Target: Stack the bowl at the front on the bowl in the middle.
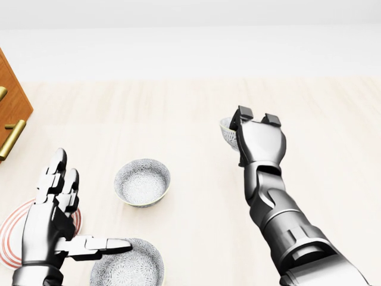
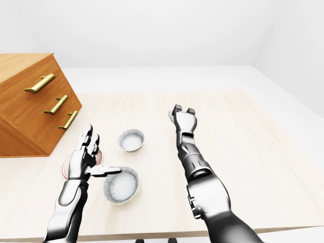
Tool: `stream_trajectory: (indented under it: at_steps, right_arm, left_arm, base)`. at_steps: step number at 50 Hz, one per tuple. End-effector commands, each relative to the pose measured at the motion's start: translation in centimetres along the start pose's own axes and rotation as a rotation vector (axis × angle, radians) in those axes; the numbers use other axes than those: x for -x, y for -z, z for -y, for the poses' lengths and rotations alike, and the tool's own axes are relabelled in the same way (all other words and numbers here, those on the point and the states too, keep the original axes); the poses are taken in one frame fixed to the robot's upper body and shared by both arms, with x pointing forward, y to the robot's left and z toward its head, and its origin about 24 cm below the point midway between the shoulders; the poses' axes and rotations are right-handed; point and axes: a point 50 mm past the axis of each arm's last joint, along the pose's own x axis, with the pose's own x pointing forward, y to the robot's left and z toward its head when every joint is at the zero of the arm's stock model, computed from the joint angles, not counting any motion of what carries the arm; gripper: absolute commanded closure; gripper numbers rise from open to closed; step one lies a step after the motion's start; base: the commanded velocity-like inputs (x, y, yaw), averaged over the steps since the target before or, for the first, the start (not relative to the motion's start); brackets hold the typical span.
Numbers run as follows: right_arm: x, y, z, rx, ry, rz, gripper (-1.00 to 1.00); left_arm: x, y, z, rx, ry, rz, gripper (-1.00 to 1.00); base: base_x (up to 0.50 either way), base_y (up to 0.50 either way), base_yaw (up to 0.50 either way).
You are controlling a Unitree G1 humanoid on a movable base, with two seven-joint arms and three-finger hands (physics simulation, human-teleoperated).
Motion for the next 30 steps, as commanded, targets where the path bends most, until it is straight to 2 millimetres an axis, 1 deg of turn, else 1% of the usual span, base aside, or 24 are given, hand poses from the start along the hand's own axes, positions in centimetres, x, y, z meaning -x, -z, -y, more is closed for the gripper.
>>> stream_trajectory:
  at_steps: [1, 7, 14, 20, 24, 30]
  right_arm:
    - [1.2, -3.0, -0.5, 0.094, 0.056, 0.179, 1.0]
    - [2.4, -5.5, -0.4, 0.096, 0.12, 0.282, 1.0]
    - [5.1, -8.0, -0.8, 0.086, 0.171, 0.402, 1.0]
    - [7.0, -9.3, -1.5, 0.078, 0.183, 0.516, 1.0]
    - [8.2, -10.5, -2.3, 0.08, 0.158, 0.594, 1.0]
    - [9.5, -11.6, -2.2, 0.069, 0.185, 0.638, 1.0]
  left_arm:
    - [-0.3, -0.9, -2.2, 0.031, -0.081, 0.017, -1.0]
    - [-0.3, -1.0, -2.6, 0.036, -0.095, 0.021, -1.0]
    - [-0.4, -1.0, -2.6, 0.038, -0.096, 0.02, -1.0]
    - [-0.3, -1.0, -2.6, 0.037, -0.093, 0.02, -1.0]
    - [-0.3, -1.0, -2.6, 0.037, -0.091, 0.02, -1.0]
    - [-0.3, -1.0, -2.6, 0.037, -0.089, 0.019, -1.0]
  base:
    - [0.0, 0.0, 0.0]
    - [0.0, 0.0, 0.0]
    - [0.0, 0.0, 0.0]
    - [0.0, 0.0, 0.0]
    - [0.0, 0.0, 0.0]
    - [0.0, 0.0, 0.0]
